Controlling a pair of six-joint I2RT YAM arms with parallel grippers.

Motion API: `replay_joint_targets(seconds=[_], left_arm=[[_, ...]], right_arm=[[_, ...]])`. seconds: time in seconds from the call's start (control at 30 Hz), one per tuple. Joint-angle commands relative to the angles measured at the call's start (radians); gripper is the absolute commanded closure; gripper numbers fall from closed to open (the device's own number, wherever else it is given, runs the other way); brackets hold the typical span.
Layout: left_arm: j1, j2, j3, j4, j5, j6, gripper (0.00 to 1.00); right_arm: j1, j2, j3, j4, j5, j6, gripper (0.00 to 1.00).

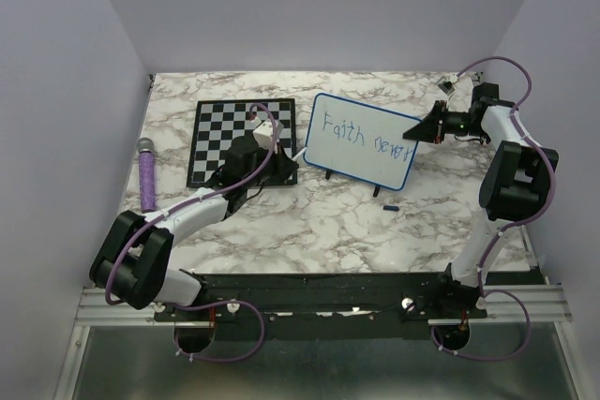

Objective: Write a sentence on the whiteboard

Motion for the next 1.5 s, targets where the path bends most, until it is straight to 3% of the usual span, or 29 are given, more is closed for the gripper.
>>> replay_joint_targets(seconds=[0.0,1.47], left_arm=[[-0.013,-0.021,0.008,-0.014,-0.044,0.019,1.0],[-0.035,0.033,-0.005,0.027,-0.036,0.01,1.0]], right_arm=[[0.002,-0.002,0.025,-0.007,0.026,-0.038,1.0],[0.004,0.001,0.025,-0.01,0.023,-0.04,0.99]])
